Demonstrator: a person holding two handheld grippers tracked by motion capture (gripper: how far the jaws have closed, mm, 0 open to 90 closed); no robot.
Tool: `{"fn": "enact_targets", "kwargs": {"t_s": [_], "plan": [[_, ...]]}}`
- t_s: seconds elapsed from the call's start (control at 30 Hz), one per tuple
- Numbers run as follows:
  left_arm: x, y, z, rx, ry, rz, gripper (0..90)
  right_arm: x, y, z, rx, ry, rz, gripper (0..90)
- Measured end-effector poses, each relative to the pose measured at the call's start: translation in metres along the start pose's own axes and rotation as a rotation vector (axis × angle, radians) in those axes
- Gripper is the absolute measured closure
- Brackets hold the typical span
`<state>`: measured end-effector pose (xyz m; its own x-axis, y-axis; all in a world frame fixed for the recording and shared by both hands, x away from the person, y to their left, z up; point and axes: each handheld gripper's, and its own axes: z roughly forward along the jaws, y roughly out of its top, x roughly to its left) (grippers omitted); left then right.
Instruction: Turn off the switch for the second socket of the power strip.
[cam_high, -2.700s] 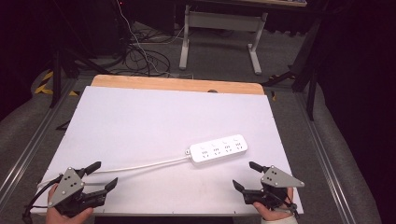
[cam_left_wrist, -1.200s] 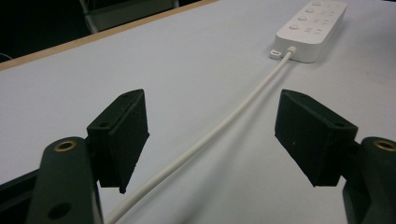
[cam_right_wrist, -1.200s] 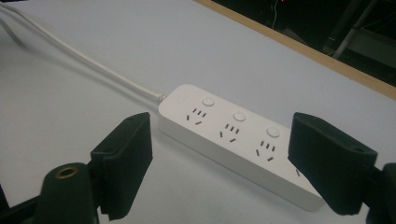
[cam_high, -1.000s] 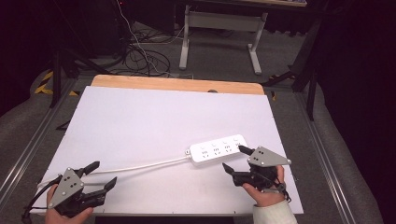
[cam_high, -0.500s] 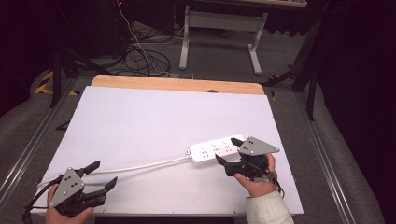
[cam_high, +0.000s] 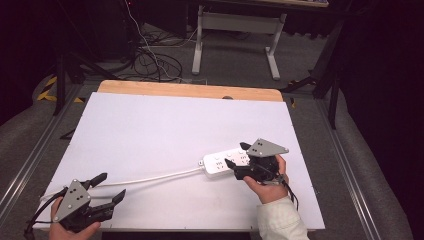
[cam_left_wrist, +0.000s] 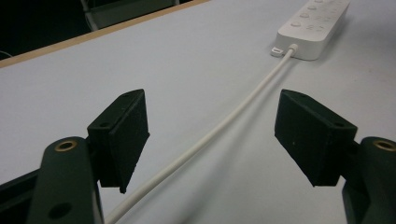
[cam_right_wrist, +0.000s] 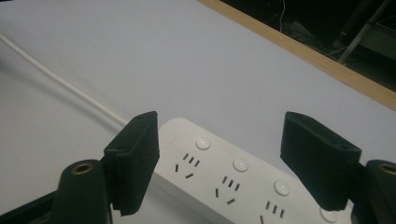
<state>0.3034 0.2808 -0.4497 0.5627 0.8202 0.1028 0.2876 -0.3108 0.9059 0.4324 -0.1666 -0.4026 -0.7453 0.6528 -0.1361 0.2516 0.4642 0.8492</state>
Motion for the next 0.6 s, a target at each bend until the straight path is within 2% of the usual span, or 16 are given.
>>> {"fn": "enact_targets", "kwargs": {"t_s": [0.1, 0.27, 0.33, 0.37, 0.43, 0.47, 0.5, 0.6], "plan": [[0.0, -0.0001, 0.0, 0.001, 0.0, 0.001, 26.5, -0.0011, 0.001, 0.0052, 0.006, 0.002, 0.003, 29.0], [0.0, 0.0, -0.0004, -0.003, -0.002, 0.002, 26.5, -0.0028, 0.0003, 0.0082, 0.021, -0.026, -0.012, 31.7], [0.0, 0.0, -0.0002, -0.002, -0.001, 0.0, 26.6, -0.0042, -0.0003, 0.0068, 0.013, -0.032, -0.01, 36.7], [0.0, 0.0, 0.0, -0.001, -0.002, 0.0, 26.6, -0.0049, -0.0002, 0.0065, 0.011, -0.014, -0.011, 44.1], [-0.0004, 0.0, 0.0001, 0.0, -0.002, 0.002, 26.7, -0.0043, -0.0001, 0.0072, 0.023, -0.016, -0.026, 50.6], [-0.0004, 0.0001, 0.0, 0.0, -0.004, 0.004, 26.7, -0.0043, -0.0001, 0.0072, 0.023, -0.016, -0.026, 50.6], [-0.0004, 0.0001, 0.0, 0.0, -0.003, 0.005, 26.7, -0.0043, -0.0005, 0.009, 0.035, -0.001, -0.025, 57.8], [-0.0004, 0.0001, 0.0002, 0.0, -0.003, 0.004, 26.7, -0.0048, -0.0006, 0.0116, 0.043, -0.005, -0.023, 60.5]]}}
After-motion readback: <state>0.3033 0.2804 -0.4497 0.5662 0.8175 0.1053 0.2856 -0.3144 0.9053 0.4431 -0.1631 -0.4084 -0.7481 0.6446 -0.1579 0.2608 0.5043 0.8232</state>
